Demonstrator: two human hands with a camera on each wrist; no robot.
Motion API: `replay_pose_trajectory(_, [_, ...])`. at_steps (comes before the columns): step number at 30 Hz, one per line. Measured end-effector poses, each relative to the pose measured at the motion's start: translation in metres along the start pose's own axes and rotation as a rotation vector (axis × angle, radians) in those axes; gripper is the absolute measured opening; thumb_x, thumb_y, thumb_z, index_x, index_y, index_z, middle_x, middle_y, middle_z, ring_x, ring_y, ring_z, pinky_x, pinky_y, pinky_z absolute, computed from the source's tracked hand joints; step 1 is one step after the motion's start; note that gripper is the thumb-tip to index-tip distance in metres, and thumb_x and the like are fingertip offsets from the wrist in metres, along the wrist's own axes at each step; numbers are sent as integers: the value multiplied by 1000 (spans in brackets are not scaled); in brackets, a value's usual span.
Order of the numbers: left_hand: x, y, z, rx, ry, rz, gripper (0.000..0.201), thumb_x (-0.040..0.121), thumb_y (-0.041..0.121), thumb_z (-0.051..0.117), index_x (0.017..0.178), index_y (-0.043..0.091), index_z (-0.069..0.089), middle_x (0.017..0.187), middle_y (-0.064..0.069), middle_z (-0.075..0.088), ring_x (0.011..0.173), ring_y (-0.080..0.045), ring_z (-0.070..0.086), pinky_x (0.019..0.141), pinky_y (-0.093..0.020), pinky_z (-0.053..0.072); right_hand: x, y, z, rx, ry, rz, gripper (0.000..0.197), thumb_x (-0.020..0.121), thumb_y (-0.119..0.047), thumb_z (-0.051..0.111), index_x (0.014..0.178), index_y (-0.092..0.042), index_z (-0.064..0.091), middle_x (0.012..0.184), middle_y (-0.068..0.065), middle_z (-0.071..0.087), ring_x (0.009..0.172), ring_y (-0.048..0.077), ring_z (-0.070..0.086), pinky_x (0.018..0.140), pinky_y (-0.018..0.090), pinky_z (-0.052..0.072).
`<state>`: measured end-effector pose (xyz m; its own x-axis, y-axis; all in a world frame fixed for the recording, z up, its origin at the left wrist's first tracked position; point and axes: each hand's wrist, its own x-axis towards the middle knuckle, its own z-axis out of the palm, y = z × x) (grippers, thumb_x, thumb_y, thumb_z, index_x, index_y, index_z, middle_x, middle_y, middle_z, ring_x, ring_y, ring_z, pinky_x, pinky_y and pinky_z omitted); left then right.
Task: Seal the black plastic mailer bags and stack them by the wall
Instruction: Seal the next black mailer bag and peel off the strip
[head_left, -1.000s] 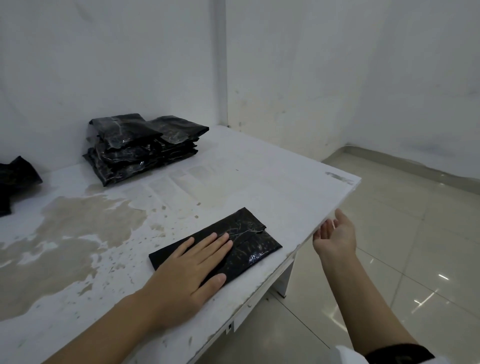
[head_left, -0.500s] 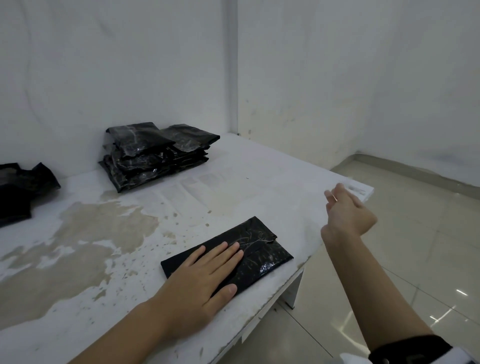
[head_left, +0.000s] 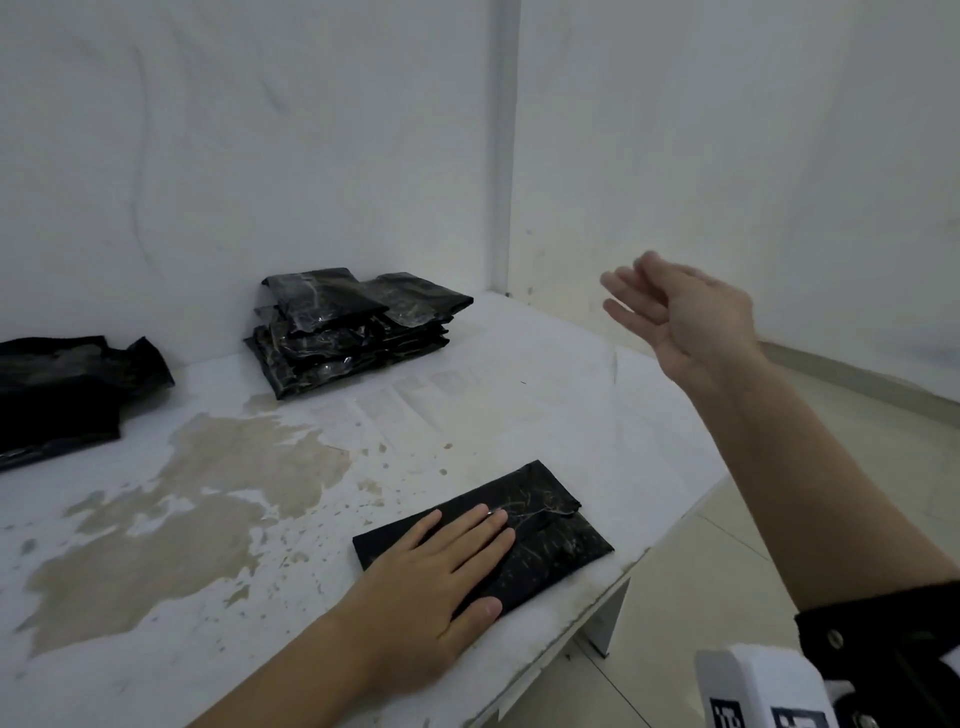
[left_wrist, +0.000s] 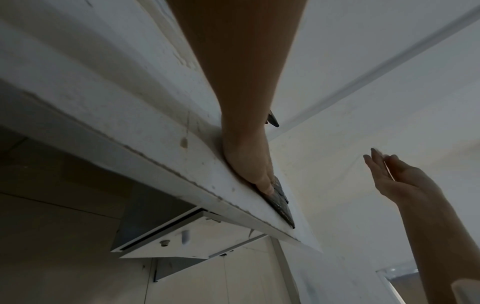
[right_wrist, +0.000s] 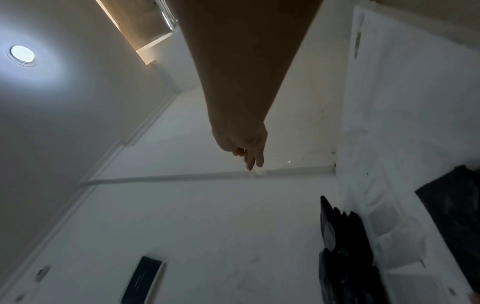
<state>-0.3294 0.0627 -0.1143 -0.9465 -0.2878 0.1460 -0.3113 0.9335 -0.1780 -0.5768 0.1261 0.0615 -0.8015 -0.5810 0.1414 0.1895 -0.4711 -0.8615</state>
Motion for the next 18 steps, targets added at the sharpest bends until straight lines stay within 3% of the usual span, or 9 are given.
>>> replay_pose_trajectory(4, [2, 5, -7, 18, 24, 34, 56, 100, 49, 19, 136, 23, 53, 136, 2, 53, 134, -16, 43, 106, -36, 25, -15, 0, 13, 118, -112, 121, 9, 91, -5, 61, 84, 0, 60, 81, 14, 66, 79, 25, 73, 68, 36, 60])
replay_pose_trajectory(7, [1, 9, -16, -47, 28, 10, 55, 99, 48, 21, 133, 22, 56, 113, 8, 63, 114, -14, 60, 101, -32, 45, -28, -2, 24, 165, -160, 171, 10, 91, -5, 60, 83, 1, 60, 82, 15, 66, 78, 25, 73, 67, 36, 60])
replay_pose_trajectory(9, [0, 18, -33, -99, 39, -41, 60, 95, 50, 29, 146, 19, 36, 114, 10, 61, 110, -12, 58, 92, -28, 47, -37, -2, 32, 190, -199, 195, 11, 91, -5, 59, 82, 1, 60, 80, 14, 67, 77, 24, 73, 68, 36, 60])
replay_pose_trajectory(10, [-1, 23, -41, -174, 4, -87, 66, 96, 50, 33, 152, 20, 17, 122, 9, 56, 116, -12, 51, 96, -28, 42, -42, -2, 36, 202, -219, 208, 11, 92, -6, 59, 82, 1, 60, 79, 14, 67, 76, 24, 73, 68, 36, 60])
replay_pose_trajectory(11, [-1, 27, -43, -297, -11, -162, 73, 96, 49, 39, 153, 22, 2, 130, 10, 50, 122, -11, 43, 101, -28, 36, -46, -1, 40, 210, -238, 220, 12, 92, -6, 59, 82, 1, 59, 77, 14, 67, 75, 23, 73, 68, 37, 60])
replay_pose_trajectory(12, [-1, 30, -48, -490, -43, -283, 79, 94, 45, 48, 153, 25, -1, 134, 12, 46, 125, -9, 39, 104, -27, 32, -50, 0, 44, 212, -256, 232, 12, 92, -6, 59, 82, 1, 60, 76, 14, 68, 74, 23, 73, 68, 36, 60])
replay_pose_trajectory(13, [-1, 31, -50, -725, -14, -413, 79, 92, 37, 57, 152, 27, 6, 134, 14, 46, 126, -7, 40, 104, -25, 34, -54, 2, 48, 211, -274, 244, 12, 92, -6, 59, 82, 1, 60, 76, 13, 68, 74, 23, 73, 67, 36, 60])
replay_pose_trajectory(15, [2, 28, -54, -1204, 165, -671, 57, 88, 18, 62, 135, 27, 32, 126, 10, 51, 118, -8, 51, 93, -22, 43, -62, 5, 55, 203, -308, 268, 12, 92, -6, 59, 82, 1, 60, 76, 14, 68, 75, 24, 73, 65, 35, 60])
replay_pose_trajectory(18, [3, 12, -57, -1829, 423, -1054, 17, 92, 15, 50, 109, 15, 50, 114, -8, 61, 99, -24, 66, 91, -33, 47, -74, 11, 64, 185, -369, 305, 11, 91, -6, 59, 83, 1, 61, 75, 14, 69, 76, 24, 73, 63, 33, 60])
